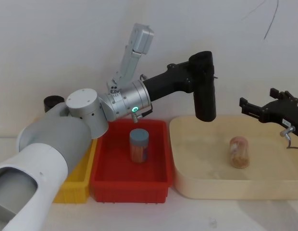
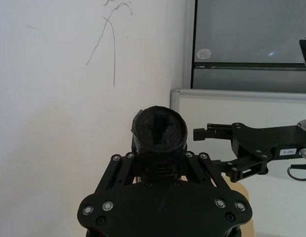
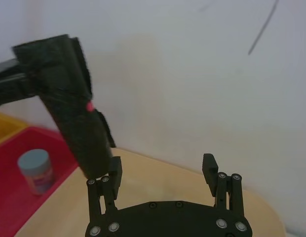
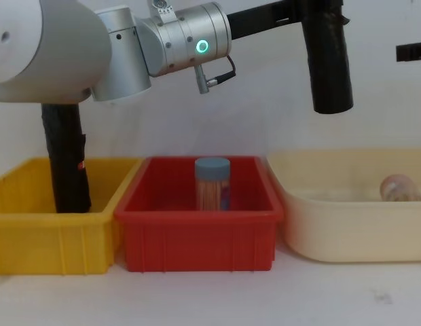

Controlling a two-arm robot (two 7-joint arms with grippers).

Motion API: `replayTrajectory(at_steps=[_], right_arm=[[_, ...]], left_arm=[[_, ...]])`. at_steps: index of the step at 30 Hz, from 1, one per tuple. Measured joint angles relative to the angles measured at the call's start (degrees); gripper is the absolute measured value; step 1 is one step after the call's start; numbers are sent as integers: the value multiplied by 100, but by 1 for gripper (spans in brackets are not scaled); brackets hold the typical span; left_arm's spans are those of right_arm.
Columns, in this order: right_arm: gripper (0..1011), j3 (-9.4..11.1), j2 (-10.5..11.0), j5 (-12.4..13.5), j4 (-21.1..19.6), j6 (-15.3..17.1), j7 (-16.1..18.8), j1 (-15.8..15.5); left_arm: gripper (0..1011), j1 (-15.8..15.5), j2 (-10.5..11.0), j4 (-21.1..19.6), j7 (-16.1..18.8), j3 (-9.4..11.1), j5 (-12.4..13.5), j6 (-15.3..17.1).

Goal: Pick up the garbage bag with the one hand and transfer it to the other hand.

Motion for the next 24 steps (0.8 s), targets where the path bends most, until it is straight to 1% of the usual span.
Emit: replayTrajectory(at_steps=[2, 10, 11, 14, 15, 17, 18, 24], right_arm=[[1002, -7, 22, 22, -5, -15, 73, 11], [1002, -118, 169, 167, -9, -82, 570, 119], [1002, -160, 200, 184, 6, -82, 686, 158], [1001, -240, 247, 190, 44, -81, 843, 236], [1002, -313, 274, 190, 76, -72, 925, 289], [1002, -378, 293, 184, 110, -54, 994, 343], [1002, -447, 306, 163, 152, -28, 1047, 403], [1002, -676, 292, 21, 302, 105, 1084, 589]], left_arm=[[365, -7, -6, 16, -5, 2, 0, -6], [366, -28, -26, 71, -25, 8, 0, -20], [365, -30, -28, 74, -26, 9, 0, -21], [365, -36, -32, 85, -30, 10, 0, -24], [366, -37, -33, 88, -32, 11, 0, -25], [365, -39, -35, 94, -34, 12, 0, -27], [365, -40, -37, 98, -35, 13, 1, -27], [365, -43, -40, 108, -39, 14, 1, -31]])
